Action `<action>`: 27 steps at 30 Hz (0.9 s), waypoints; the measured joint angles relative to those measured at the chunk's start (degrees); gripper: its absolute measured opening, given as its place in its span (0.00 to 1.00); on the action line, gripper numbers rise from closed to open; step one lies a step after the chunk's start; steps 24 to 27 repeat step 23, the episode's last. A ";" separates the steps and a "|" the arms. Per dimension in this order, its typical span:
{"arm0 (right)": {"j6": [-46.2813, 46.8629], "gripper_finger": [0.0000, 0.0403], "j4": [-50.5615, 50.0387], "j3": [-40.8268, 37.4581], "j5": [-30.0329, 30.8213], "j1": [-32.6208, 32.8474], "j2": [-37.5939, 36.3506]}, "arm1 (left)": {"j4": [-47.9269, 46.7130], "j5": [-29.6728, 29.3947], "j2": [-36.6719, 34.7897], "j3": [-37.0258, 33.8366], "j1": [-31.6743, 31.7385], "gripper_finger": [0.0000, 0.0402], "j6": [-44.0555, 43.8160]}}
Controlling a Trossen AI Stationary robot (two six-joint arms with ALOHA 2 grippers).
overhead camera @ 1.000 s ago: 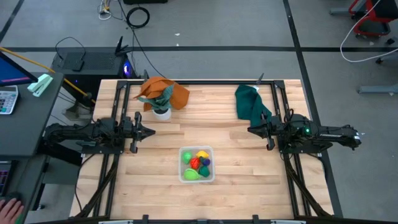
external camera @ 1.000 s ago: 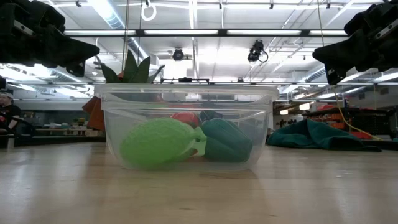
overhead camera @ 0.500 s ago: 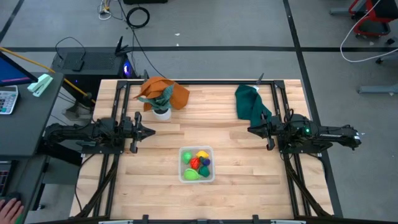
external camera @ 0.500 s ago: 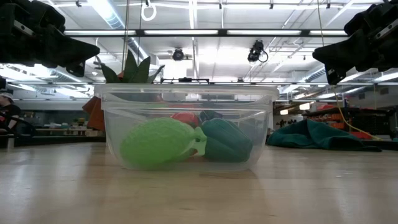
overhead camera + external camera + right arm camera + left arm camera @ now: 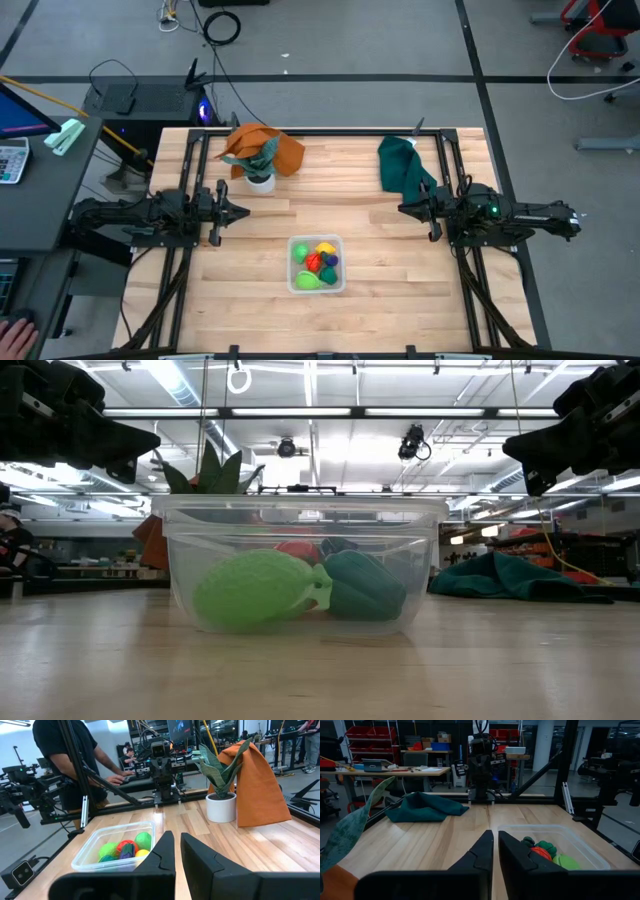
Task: Pick and placing Produce into tupperware
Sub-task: Return to Home Position
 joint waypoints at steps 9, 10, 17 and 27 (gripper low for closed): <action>0.00 0.00 0.00 0.00 0.00 0.01 -0.01 | 0.00 0.00 -0.02 -0.02 0.00 0.09 0.00; 0.00 0.00 0.00 0.00 0.00 0.01 0.00 | 0.01 0.00 0.00 0.00 0.00 0.08 0.04; 0.00 0.00 0.00 0.00 0.00 0.01 0.00 | 0.00 0.00 0.00 0.00 0.00 0.06 0.00; 0.00 0.00 0.00 0.00 0.00 0.01 0.00 | 0.00 0.00 0.00 -0.02 0.00 0.08 0.02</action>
